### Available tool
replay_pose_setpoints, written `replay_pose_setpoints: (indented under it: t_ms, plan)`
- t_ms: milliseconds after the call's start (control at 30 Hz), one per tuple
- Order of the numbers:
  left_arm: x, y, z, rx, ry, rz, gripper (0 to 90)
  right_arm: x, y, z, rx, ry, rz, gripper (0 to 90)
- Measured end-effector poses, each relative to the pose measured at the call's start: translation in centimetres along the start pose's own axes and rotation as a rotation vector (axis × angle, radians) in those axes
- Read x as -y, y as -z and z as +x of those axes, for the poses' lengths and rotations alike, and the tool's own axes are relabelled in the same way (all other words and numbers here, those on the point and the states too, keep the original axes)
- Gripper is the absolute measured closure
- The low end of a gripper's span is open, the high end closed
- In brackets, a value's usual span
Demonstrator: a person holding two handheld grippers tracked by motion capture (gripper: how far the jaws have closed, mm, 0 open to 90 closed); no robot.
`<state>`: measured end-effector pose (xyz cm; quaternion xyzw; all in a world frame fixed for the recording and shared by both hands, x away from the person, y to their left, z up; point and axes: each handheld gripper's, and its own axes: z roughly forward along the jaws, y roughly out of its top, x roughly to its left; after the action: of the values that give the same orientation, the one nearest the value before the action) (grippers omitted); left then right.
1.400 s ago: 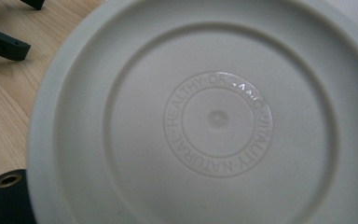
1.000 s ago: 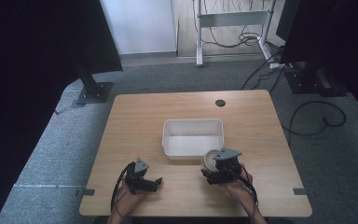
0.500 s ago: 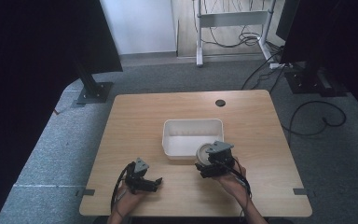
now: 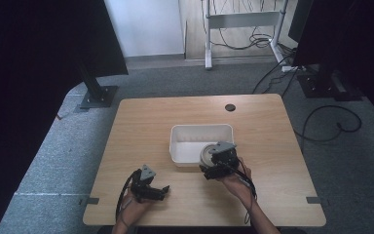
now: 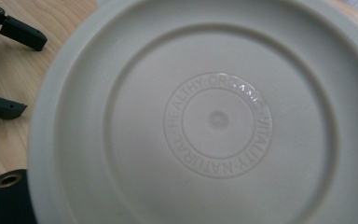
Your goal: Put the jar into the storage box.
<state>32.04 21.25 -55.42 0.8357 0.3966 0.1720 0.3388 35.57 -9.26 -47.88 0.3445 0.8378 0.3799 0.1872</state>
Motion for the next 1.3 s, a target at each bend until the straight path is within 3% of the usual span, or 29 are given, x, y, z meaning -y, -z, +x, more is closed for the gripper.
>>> replay_pose_setpoints:
  t_ms: [500,1300]
  plan:
    - [0.0,0.0,0.0,0.002,-0.002,0.001,1.0,-1.8,-2.2,-0.2,0.025,0.001,0.017,9.2]
    - [0.0,0.0,0.0,0.004,-0.002,0.001,1.0,-3.3,-7.5,0.3,0.057,-0.023,0.056,9.2]
